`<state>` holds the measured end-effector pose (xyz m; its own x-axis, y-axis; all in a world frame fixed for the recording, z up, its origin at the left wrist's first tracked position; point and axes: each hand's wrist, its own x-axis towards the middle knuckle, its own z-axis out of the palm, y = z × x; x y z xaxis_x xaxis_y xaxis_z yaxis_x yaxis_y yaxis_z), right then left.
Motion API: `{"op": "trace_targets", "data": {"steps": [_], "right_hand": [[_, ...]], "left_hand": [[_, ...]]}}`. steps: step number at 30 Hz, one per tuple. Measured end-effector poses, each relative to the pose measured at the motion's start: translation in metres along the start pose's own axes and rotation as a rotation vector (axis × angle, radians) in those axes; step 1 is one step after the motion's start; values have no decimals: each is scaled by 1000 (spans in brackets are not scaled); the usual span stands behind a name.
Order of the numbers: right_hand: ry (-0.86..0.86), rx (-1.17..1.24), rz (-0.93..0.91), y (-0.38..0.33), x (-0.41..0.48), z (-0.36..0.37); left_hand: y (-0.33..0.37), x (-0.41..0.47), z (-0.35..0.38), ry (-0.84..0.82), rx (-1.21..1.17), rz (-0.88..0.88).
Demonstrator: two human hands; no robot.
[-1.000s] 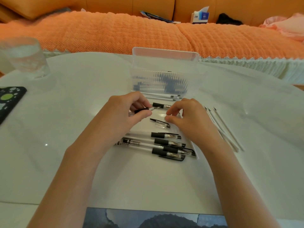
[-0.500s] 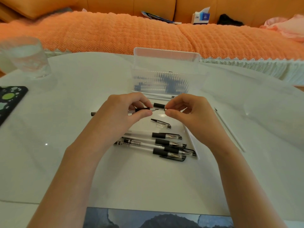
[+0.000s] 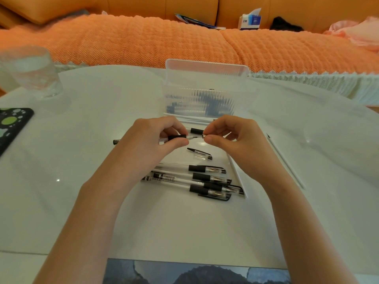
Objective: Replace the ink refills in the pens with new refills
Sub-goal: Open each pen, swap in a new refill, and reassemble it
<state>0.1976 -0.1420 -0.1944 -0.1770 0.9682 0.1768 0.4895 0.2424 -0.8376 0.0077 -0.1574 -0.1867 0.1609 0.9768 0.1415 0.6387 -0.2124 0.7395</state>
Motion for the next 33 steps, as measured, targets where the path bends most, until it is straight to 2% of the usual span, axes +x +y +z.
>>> {"op": "trace_targets", "data": {"steps": [28,33], "right_hand": [[-102,3,-22,-6,-2,10],[-71,-5,-18,-3,-1,7]], "left_hand": [[3,0,4,-7,10,-1],[3,0,5,-15,-25,-3]]}}
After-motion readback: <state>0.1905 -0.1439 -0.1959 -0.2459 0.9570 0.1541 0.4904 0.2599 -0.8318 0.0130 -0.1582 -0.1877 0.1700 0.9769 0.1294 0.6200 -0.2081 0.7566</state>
